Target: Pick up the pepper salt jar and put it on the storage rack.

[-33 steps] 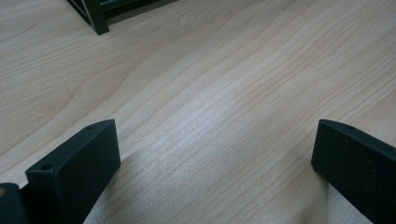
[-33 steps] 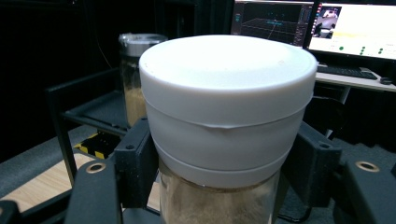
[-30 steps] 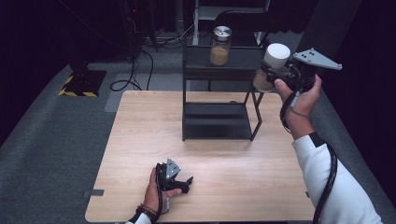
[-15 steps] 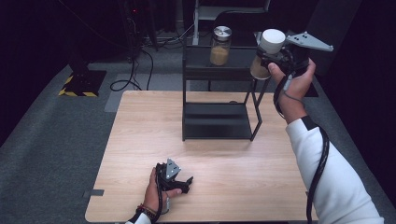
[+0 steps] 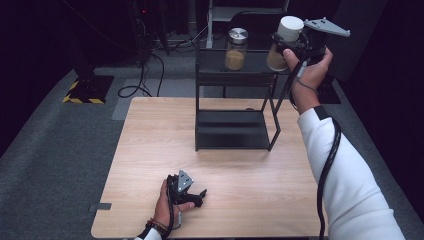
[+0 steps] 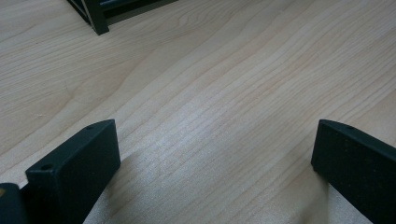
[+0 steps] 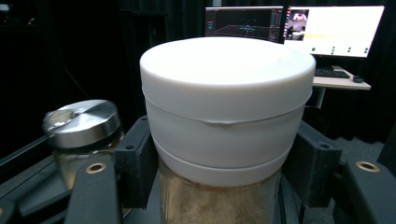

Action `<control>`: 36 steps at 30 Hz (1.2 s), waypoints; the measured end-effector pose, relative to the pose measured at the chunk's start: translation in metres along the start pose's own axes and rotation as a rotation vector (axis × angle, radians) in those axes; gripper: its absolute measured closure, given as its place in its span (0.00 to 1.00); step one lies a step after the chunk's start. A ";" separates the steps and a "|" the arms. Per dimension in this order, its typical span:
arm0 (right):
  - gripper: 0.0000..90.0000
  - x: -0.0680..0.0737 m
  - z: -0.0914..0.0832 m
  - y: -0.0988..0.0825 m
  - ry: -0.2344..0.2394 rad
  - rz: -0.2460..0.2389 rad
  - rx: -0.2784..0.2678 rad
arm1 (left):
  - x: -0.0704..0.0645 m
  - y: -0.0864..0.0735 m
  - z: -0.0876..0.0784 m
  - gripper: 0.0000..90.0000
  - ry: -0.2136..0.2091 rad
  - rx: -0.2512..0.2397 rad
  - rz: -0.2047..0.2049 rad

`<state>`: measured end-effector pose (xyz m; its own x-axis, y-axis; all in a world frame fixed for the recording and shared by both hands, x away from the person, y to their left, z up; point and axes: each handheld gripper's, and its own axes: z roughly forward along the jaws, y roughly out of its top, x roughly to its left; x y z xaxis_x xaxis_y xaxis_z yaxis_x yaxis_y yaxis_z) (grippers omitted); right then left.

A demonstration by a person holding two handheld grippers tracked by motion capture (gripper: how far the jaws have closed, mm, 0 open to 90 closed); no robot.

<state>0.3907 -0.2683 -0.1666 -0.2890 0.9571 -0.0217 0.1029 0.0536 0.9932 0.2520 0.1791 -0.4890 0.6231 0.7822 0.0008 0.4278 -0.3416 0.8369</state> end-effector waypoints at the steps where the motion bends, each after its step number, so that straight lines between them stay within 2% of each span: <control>1: 0.39 0.000 0.002 0.000 -0.005 0.000 0.001 | 0.000 0.000 0.000 0.01 0.000 0.000 0.000; 5: 0.39 0.000 0.011 -0.001 -0.025 0.003 0.000 | 0.000 0.000 0.000 0.01 0.000 0.000 0.000; 9: 0.39 -0.002 0.019 -0.001 -0.025 0.015 0.014 | 0.000 0.000 0.000 0.01 0.000 0.000 0.000; 18: 0.39 -0.003 0.033 -0.005 -0.032 0.002 0.031 | 0.000 0.000 0.000 0.01 0.000 0.000 0.000; 31: 0.39 -0.002 0.044 -0.009 -0.027 -0.010 0.060 | 0.000 0.000 0.000 0.01 0.000 0.000 -0.001; 36: 0.39 -0.003 0.045 -0.011 -0.025 -0.009 0.053 | 0.000 0.000 0.000 0.01 -0.001 0.001 0.001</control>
<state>0.4336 -0.2588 -0.1827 -0.2661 0.9633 -0.0343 0.1509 0.0768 0.9856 0.2523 0.1793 -0.4889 0.6242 0.7813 0.0008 0.4276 -0.3424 0.8366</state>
